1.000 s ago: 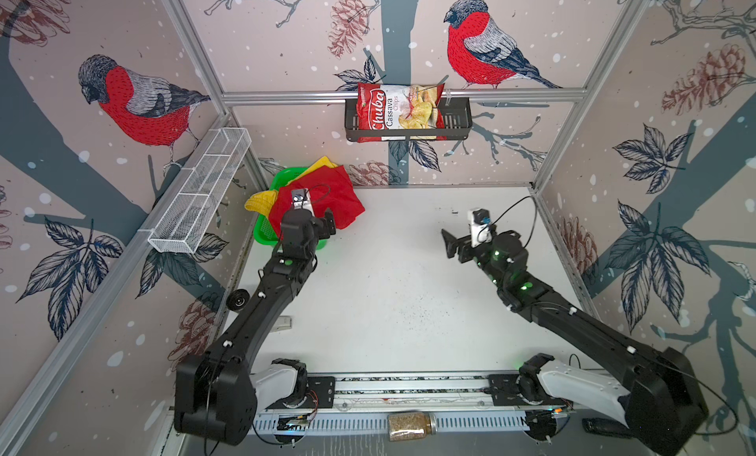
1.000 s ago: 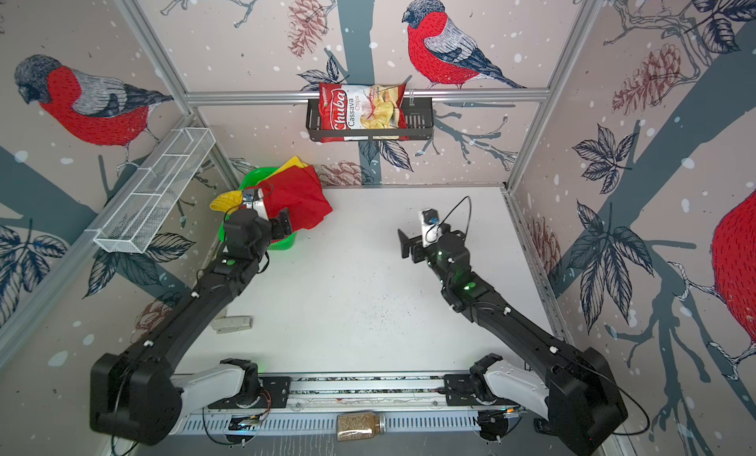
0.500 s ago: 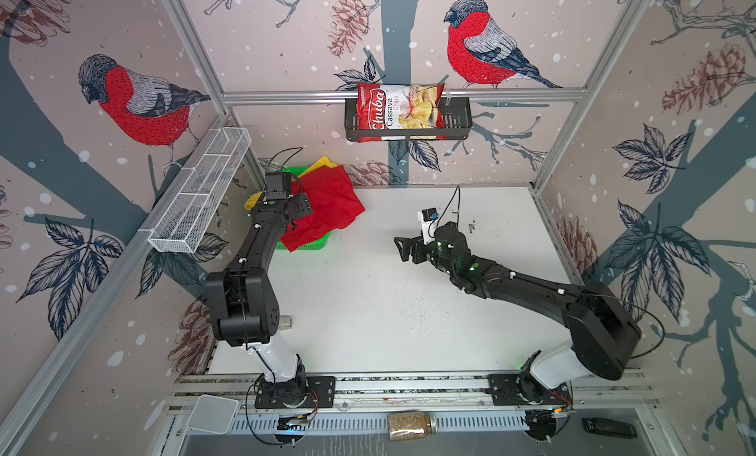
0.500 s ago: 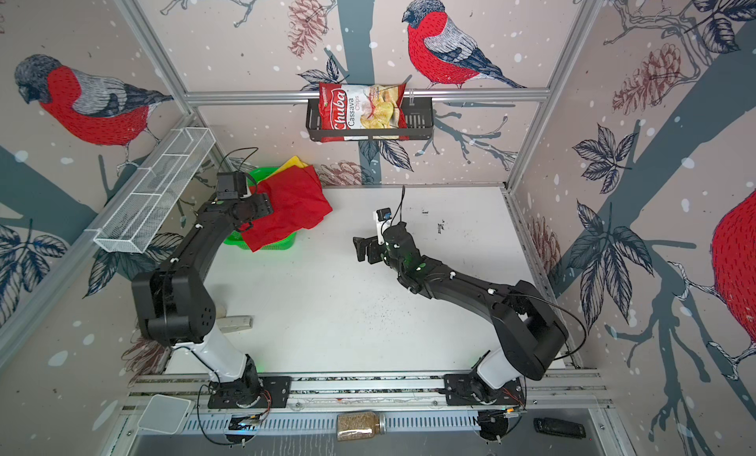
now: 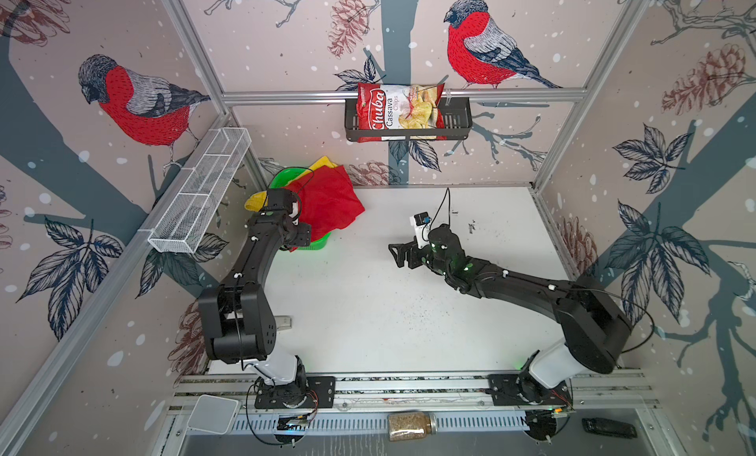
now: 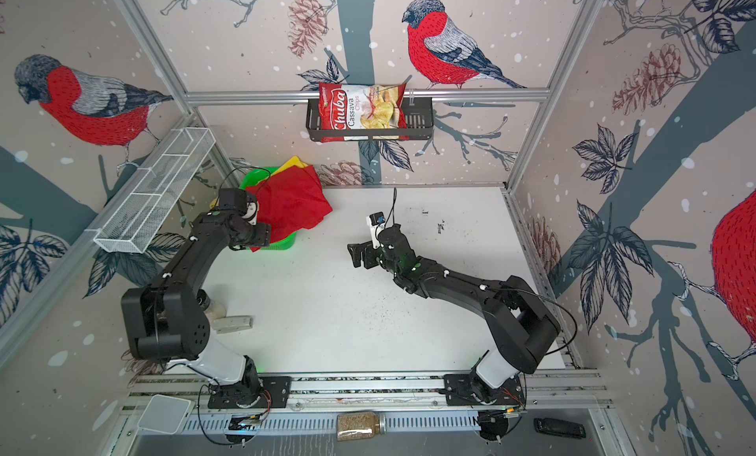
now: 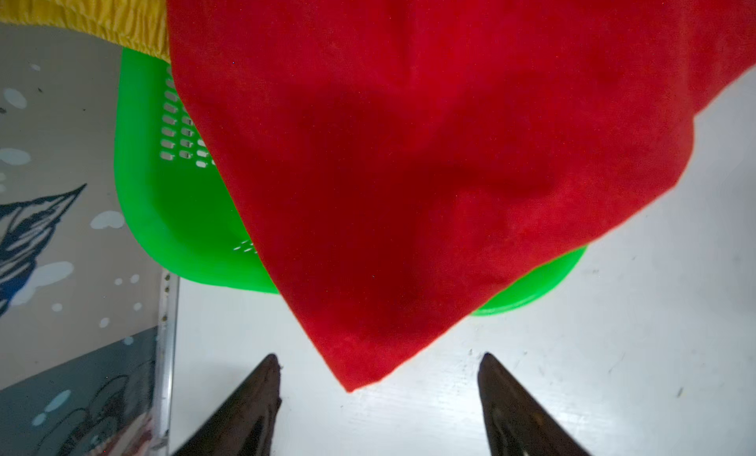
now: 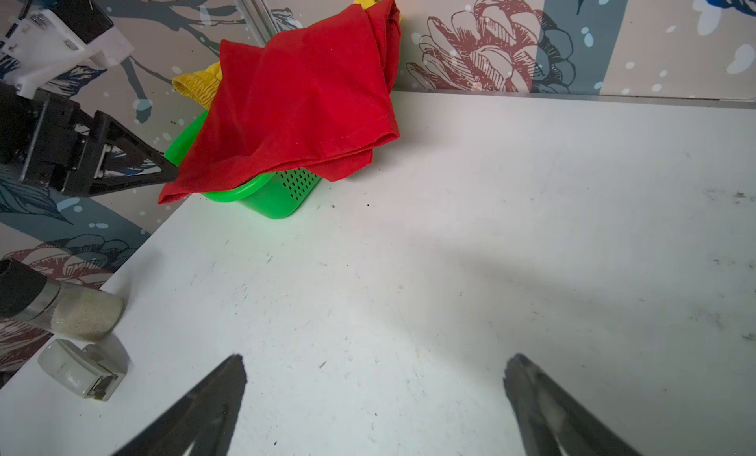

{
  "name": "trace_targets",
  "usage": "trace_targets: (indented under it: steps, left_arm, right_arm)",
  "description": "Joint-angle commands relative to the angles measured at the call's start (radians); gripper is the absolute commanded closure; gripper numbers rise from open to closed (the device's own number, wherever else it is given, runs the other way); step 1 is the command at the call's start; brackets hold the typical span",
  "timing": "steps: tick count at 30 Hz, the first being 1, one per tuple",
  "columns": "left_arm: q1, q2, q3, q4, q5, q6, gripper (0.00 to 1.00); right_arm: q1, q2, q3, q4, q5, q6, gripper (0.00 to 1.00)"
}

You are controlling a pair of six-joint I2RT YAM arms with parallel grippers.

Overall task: Fold and stack the shorts
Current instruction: 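Reach the left gripper to the red shorts while the right arm advances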

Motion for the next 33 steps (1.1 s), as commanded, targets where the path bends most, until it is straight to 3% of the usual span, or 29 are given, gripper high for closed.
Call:
trace_targets:
  steps: [1, 9, 20, 26, 28, 33]
  left_arm:
    - [-0.007, -0.023, -0.025, 0.016, -0.001, 0.195, 0.24]
    - [-0.036, 0.000, -0.098, 0.089, -0.099, 0.316, 0.23]
    - [-0.040, 0.121, -0.054, 0.132, -0.271, 0.248, 0.29]
    - [-0.040, 0.143, -0.055, 0.165, -0.263, 0.235, 0.33]
    - [-0.040, 0.156, -0.053, 0.167, -0.290, 0.230, 0.41]
    - [-0.040, 0.162, -0.007, 0.127, -0.281, 0.210, 0.72]
  right_arm:
    - [0.008, 0.006, 0.023, -0.004, -0.007, -0.046, 0.00]
    - [0.020, 0.007, 0.021, -0.015, 0.005, -0.070, 0.00]
    - [0.026, -0.019, 0.011, -0.043, 0.059, -0.072, 0.00]
    - [0.026, -0.008, 0.031, -0.059, 0.060, -0.064, 0.00]
    - [0.025, -0.006, 0.036, -0.059, 0.060, -0.060, 0.00]
    - [0.026, -0.016, 0.036, -0.053, 0.065, -0.059, 0.00]
